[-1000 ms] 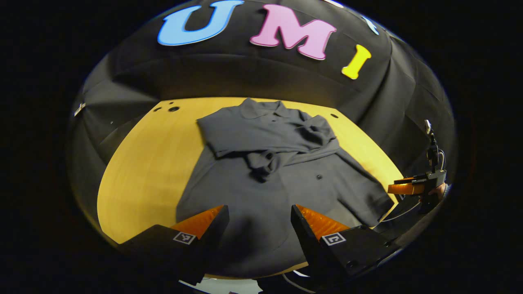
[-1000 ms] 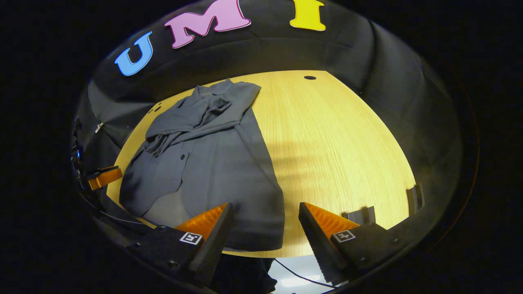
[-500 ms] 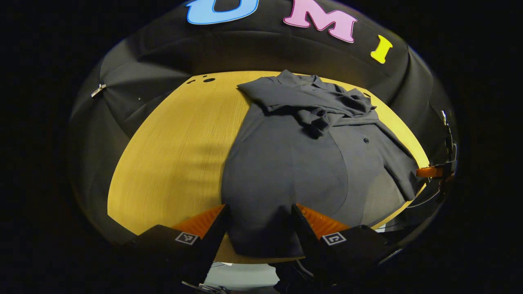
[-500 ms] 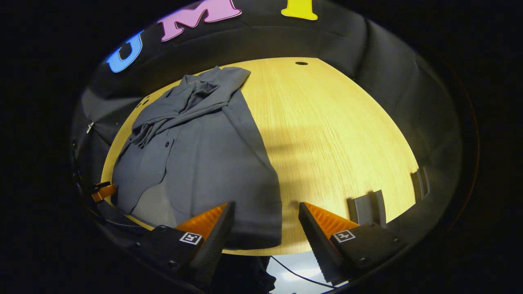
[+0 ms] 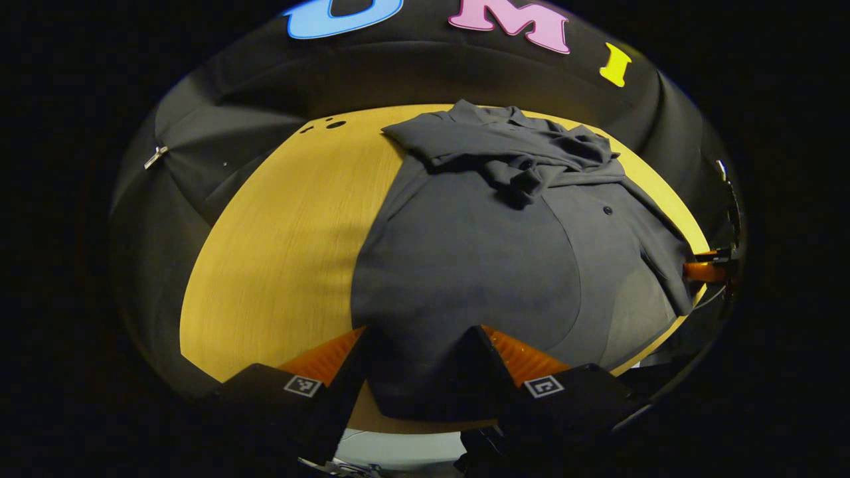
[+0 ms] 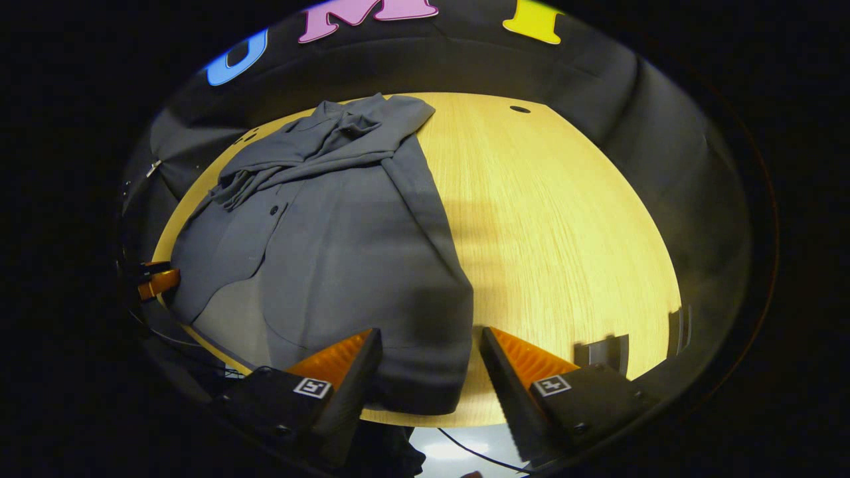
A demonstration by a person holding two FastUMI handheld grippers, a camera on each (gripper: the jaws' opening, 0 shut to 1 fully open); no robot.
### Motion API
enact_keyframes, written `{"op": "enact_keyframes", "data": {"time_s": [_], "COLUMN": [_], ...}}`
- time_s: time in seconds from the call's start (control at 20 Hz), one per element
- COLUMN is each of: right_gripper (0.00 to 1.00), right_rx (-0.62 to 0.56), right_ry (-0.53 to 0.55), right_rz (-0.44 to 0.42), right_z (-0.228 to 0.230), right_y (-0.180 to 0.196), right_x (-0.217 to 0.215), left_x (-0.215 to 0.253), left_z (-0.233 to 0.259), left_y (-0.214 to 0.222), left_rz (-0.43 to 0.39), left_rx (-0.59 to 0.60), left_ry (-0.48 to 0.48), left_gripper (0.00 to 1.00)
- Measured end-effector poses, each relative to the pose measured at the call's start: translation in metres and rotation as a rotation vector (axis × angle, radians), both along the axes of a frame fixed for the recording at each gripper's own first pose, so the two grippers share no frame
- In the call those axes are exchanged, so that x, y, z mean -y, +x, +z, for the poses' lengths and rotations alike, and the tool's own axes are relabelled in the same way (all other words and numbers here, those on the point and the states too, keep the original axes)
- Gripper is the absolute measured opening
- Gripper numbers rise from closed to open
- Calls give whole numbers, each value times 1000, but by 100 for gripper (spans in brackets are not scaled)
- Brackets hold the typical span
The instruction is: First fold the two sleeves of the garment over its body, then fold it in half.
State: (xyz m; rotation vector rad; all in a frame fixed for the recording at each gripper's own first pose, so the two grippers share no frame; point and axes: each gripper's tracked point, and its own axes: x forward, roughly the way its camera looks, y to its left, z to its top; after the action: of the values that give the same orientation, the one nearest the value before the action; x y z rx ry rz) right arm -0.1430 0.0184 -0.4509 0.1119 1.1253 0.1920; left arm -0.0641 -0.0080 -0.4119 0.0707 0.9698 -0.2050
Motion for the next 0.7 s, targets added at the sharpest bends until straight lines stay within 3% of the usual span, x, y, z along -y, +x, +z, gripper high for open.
{"op": "enact_keyframes", "data": {"time_s": [0.1, 0.2, 0.4, 0.7], "right_gripper": [50, 6, 6, 5], "right_rx": [0, -18, -38, -81], "right_ry": [57, 61, 97, 132], "right_rz": [58, 67, 51, 52], "right_z": [4, 2, 10, 28], "right_y": [4, 7, -3, -52], "right_x": [-20, -26, -27, -14], "left_x": [13, 12, 7, 6], "left_z": [3, 1, 14, 33], "left_y": [12, 19, 8, -15], "left_rz": [-60, -52, 15, -48], "left_rx": [6, -13, -88, -152], "left_ry": [-7, -9, -118, -162], "left_gripper": [52, 9, 6, 6]}}
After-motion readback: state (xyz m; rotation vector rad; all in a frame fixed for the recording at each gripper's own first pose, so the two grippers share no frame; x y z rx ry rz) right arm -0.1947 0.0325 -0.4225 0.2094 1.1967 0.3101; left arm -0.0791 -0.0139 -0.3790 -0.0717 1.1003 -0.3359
